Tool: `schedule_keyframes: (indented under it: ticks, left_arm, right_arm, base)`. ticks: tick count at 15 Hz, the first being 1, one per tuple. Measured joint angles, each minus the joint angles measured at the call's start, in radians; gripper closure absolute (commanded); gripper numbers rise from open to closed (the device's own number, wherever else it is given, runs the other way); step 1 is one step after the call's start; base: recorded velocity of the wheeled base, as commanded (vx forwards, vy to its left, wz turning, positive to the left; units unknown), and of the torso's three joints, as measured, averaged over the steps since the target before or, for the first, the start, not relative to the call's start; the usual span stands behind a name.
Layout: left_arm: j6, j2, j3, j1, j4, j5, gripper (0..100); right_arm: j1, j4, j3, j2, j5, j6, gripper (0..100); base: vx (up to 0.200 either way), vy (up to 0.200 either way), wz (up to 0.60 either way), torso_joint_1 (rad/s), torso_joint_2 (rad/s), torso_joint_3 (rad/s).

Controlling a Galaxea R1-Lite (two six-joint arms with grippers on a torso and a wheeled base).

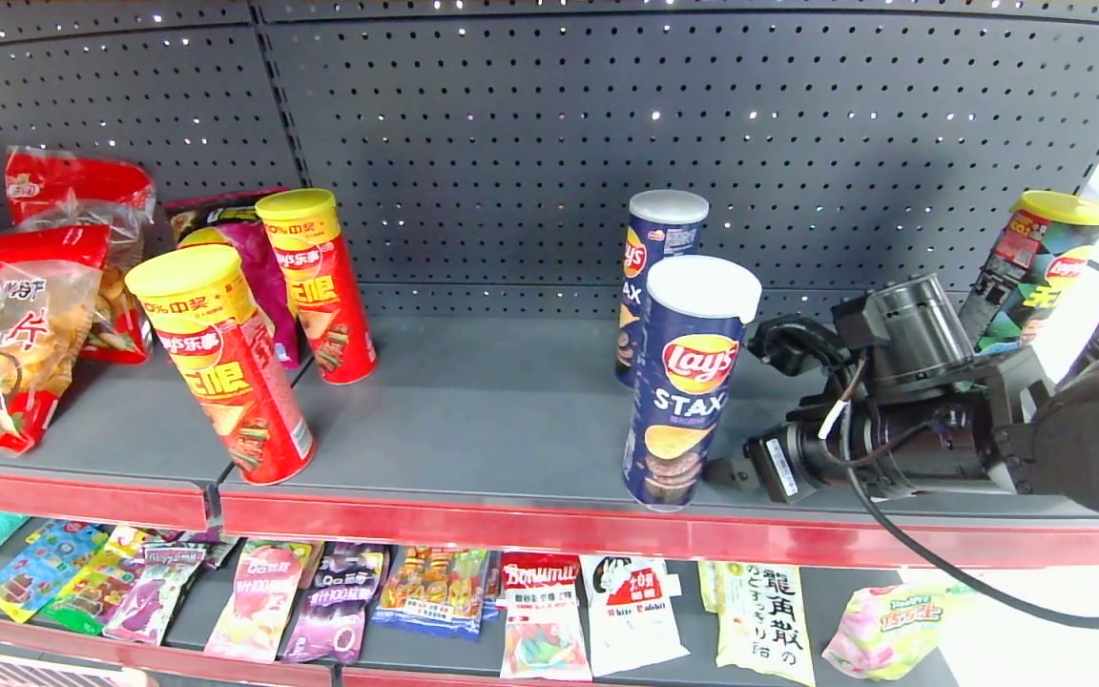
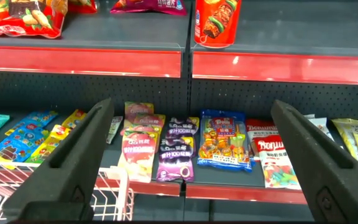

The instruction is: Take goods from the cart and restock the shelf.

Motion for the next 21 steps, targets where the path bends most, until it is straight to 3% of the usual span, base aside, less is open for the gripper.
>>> schedule_keyframes:
  ticks: [21]
  left_arm:
    - [0.000,0.000,0.000,0.000,0.000,0.000,0]
  right_arm:
    - [0.043,0.000,-0.015,0.023,-0.004,0.033,0]
  base:
    - [0.000,0.000,0.00,0.000,0.00,0.000]
